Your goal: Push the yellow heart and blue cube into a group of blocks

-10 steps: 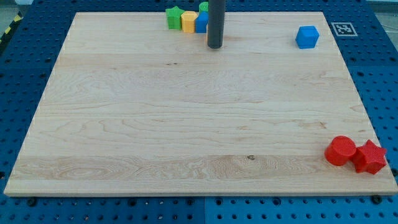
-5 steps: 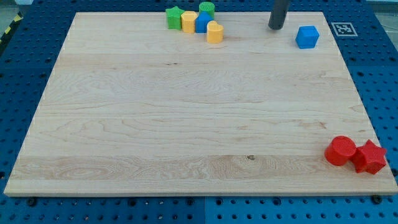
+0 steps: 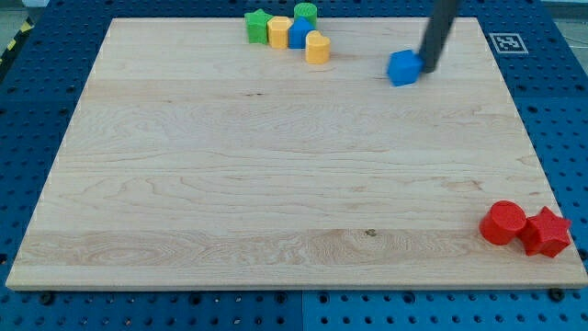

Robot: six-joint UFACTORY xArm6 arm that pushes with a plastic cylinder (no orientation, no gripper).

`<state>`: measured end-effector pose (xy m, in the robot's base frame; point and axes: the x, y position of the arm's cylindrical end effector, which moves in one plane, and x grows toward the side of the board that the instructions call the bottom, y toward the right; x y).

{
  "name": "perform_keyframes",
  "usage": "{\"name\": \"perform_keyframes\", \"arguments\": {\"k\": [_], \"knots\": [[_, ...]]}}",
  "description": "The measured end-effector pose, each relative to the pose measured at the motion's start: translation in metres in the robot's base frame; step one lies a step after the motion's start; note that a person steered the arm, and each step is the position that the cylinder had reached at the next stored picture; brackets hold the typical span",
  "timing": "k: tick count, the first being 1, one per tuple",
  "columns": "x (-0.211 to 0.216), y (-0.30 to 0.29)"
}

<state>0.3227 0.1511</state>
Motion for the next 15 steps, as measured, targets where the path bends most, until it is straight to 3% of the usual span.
{"name": "perform_keyframes", "arguments": {"k": [1,3,4,5,6,8,10,11,15], "knots": [[0.023,-0.045],[0.032,-0.048],[0.063,-0.05],[0.067,-0.063],[0.032,-0.089],[0.039,-0.099],[0.042,-0.031],[0.023,-0.03],[0.013,-0.123]]}}
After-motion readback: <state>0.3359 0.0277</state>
